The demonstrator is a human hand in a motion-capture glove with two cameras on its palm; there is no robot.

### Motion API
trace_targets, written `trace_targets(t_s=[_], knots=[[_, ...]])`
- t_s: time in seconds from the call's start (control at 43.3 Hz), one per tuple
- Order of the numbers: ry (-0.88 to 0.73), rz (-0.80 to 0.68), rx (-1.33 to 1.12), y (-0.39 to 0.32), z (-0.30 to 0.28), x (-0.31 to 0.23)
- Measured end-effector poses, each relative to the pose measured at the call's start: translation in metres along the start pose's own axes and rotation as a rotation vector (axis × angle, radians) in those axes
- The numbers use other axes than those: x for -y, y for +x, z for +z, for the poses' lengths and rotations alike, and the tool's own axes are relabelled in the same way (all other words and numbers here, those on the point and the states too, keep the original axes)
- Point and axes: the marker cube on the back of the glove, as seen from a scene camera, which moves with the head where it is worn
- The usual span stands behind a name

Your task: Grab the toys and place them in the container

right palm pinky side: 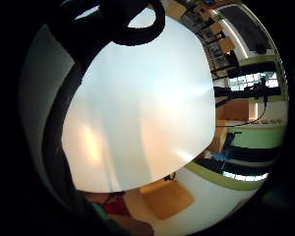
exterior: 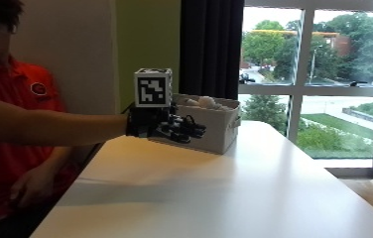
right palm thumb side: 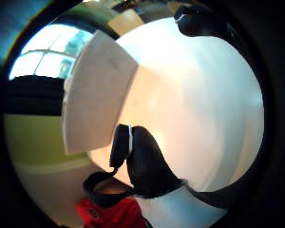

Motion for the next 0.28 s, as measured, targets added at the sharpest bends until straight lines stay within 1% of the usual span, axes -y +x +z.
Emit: trace_targets(t_s=[0.115,0.277], knots=[[-0.001,-0.032,0.024,-0.0076,0.0012,-0.0037],[-0.007,-0.023,0.019,-0.0061,0.0019,-0.0053]])
